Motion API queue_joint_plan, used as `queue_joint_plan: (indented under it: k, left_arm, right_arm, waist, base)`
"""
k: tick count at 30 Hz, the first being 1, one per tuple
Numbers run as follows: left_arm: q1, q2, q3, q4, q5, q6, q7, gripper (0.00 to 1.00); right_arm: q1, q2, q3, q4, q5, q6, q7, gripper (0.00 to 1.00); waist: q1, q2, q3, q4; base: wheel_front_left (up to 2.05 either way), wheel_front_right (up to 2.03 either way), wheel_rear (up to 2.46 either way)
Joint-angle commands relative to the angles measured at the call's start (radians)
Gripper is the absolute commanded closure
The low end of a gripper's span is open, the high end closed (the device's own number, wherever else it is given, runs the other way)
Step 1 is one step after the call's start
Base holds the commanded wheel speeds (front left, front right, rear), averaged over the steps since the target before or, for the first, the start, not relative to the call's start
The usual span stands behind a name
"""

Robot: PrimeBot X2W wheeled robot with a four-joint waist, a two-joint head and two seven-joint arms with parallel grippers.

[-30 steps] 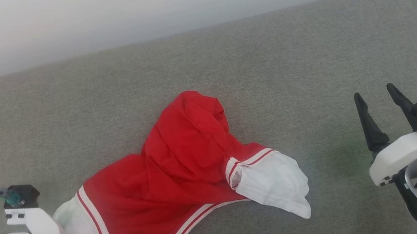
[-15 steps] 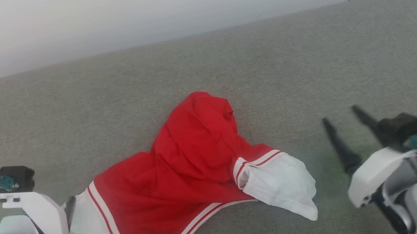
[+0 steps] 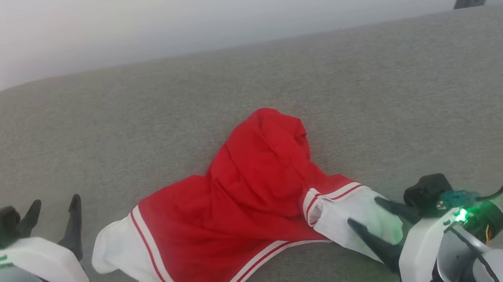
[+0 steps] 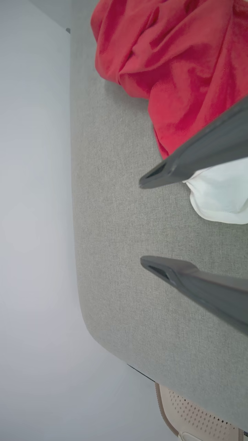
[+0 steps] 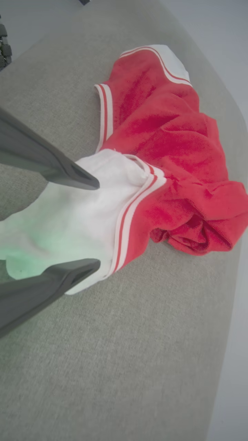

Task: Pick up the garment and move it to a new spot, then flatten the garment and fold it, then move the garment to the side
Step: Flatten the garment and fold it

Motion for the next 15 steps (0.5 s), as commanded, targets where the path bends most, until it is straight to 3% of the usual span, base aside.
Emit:
queue_joint_plan:
  k: [1,7,15]
  left_arm:
    - [0.023,-0.008,0.011,-0.007,-0.009,0.009,-0.026,0.0]
    - [0.068,-0.04,0.036,-0.025,-0.028,0.023,-0.109,0.0]
    - [0.073,-0.077,0.027,-0.024,-0.032,0.015,-0.14,0.0]
  right_arm:
    - [0.01,-0.012,0.013,-0.012,0.018,0.0,0.024,0.0]
    - [0.007,-0.056,0.04,-0.033,0.05,0.0,0.132,0.0]
    - [-0.013,-0.088,0.04,0.013,-0.019,0.0,0.231,0.0]
  waist:
    - [0.0,0.0,0.0,0.011]
    - [0.0,0.0,0.012,0.052]
    - [0.0,0.0,0.04,0.111]
  base:
    - [0.0,0.0,0.0]
    - [0.0,0.0,0.0]
    - [0.0,0.0,0.0]
